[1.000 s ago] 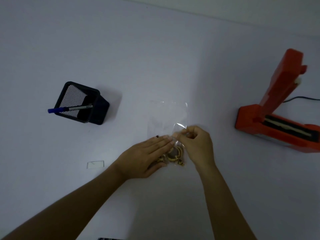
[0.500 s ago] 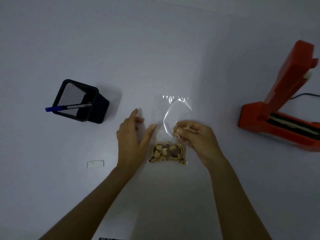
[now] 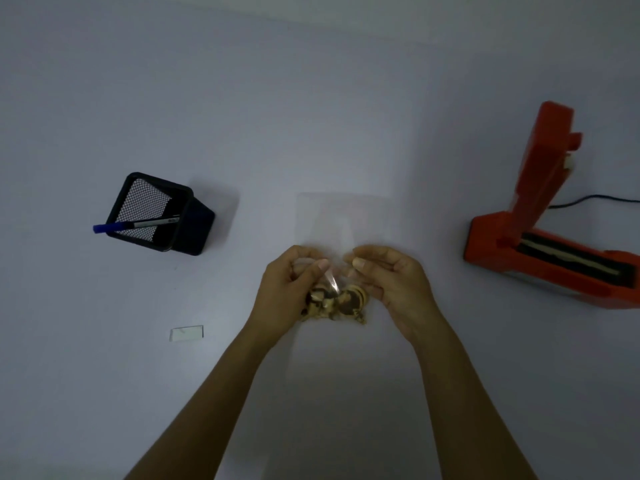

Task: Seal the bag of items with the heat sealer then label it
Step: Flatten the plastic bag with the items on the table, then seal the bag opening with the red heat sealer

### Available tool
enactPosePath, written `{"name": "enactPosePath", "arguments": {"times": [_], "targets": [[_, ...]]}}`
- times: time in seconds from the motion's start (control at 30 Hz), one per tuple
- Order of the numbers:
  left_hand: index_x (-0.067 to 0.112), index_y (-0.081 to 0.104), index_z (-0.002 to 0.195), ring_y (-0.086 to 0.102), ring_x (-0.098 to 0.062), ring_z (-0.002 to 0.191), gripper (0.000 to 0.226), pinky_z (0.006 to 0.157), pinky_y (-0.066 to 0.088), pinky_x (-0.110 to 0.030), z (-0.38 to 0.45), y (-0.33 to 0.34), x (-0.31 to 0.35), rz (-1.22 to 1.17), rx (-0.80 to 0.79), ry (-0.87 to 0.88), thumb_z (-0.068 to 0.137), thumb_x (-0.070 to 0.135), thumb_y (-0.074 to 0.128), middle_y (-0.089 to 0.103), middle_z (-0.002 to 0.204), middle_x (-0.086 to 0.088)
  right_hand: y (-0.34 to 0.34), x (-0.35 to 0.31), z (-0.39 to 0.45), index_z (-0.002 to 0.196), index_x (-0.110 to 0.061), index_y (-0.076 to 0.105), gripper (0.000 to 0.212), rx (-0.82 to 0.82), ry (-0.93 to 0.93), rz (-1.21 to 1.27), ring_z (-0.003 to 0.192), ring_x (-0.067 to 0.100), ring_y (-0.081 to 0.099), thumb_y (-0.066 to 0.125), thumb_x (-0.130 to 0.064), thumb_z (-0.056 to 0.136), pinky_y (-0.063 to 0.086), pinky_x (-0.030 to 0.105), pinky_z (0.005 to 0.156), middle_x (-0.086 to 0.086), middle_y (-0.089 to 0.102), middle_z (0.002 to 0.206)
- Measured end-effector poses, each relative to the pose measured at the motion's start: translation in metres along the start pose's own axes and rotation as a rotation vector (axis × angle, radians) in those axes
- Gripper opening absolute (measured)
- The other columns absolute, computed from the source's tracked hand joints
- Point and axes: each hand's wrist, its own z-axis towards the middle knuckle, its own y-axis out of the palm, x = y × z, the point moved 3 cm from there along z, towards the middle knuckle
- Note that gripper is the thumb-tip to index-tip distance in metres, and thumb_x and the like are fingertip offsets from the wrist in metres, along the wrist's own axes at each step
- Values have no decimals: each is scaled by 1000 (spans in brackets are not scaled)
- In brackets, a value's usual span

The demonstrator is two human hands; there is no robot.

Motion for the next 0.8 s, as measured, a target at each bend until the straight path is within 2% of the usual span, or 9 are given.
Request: {"name": "enactPosePath", "arguments": {"times": [0.1, 0.17, 0.23, 0.37, 0.53, 0.67, 0.8], "targets": [[7, 71, 100, 72, -19, 79, 14, 70, 57, -25, -7, 5, 9, -107, -15, -22, 92, 9, 59, 75, 85, -9, -1, -5, -6, 99, -16, 73, 21, -44, -5, -15, 92, 25, 73, 72, -4, 82, 59, 34, 79, 10, 76, 99], [5, 72, 99, 72, -17, 77, 16, 68, 56, -22, -13, 7, 14, -113, -28, -14, 92, 8, 58, 75, 85, -8, 0, -8, -12, 93, -16, 75, 17, -77, -23, -96, 88, 24, 73, 74, -5, 80, 58, 35, 79, 11, 77, 93], [8, 73, 98, 72, -18, 80, 17, 72, 57, -25, -20, 8, 20, -87, -40, -5, 93, 11, 58, 75, 86, -7, -2, -11, -20, 87, -14, 77, 12, -71, -31, -113, 85, 21, 73, 74, -5, 80, 57, 33, 77, 9, 77, 89], [8, 74, 98, 72, -26, 84, 20, 79, 58, -37, -38, 10, 27, -116, -86, -65, 93, 19, 57, 75, 88, -10, -7, -17, -43, 90, -9, 77, 10, -66, -16, -44, 86, 24, 74, 68, -6, 86, 57, 28, 72, 12, 77, 91], [5, 73, 101, 73, -23, 78, 24, 66, 58, -25, -68, 14, 43, -174, -137, -118, 93, 20, 55, 76, 85, -11, -13, -18, -84, 96, -8, 75, 15, -51, 34, -15, 93, 26, 73, 62, -12, 91, 58, 35, 78, 12, 76, 97], [8, 73, 100, 73, -24, 80, 25, 66, 58, -28, -88, 25, 49, -211, -186, -148, 96, 23, 53, 76, 87, -10, -23, -19, -113, 97, -9, 76, 16, 15, -8, -41, 94, 28, 73, 62, -15, 92, 58, 40, 81, 13, 76, 98], [12, 75, 95, 73, -21, 78, 29, 71, 58, -31, -98, 47, 47, -136, -183, -86, 98, 26, 50, 76, 82, -7, -41, -17, -135, 91, -14, 79, 15, 109, -62, -84, 90, 26, 73, 64, -15, 91, 59, 37, 74, 10, 77, 93]]}}
